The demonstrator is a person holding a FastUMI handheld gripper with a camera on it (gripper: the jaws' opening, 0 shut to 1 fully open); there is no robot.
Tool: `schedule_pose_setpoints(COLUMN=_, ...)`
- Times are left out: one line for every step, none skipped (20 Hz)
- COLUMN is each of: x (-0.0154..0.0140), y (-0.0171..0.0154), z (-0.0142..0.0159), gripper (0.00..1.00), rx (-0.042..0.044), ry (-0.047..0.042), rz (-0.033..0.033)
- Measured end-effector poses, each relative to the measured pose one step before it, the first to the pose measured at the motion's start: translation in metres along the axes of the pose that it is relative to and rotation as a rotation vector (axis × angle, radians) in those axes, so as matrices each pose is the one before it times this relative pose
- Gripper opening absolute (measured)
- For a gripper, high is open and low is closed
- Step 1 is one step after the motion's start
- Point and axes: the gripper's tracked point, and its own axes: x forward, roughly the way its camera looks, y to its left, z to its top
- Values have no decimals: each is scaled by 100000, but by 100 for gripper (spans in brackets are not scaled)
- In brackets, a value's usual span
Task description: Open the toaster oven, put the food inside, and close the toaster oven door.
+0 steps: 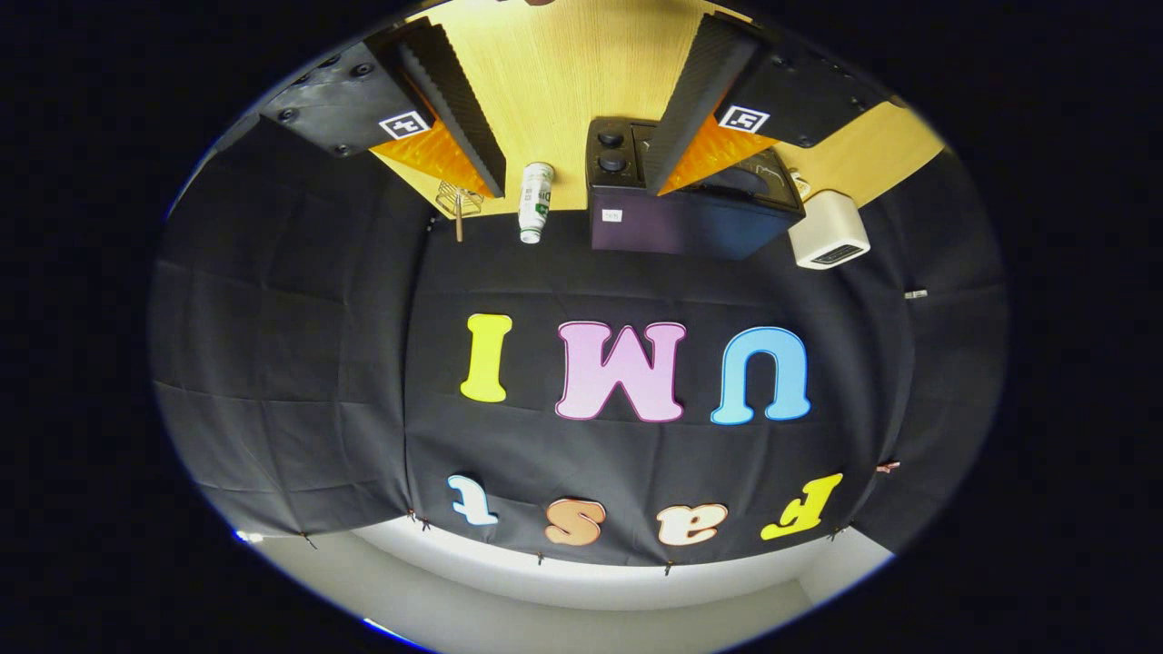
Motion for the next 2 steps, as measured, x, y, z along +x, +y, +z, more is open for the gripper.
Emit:
schedule_pose_setpoints(x=195, y=250, z=-14, gripper=99, rx=560, ry=281, rz=426)
schedule_pose_setpoints(x=52, y=281, z=225, gripper=99, rx=926, ry=-214, rz=649)
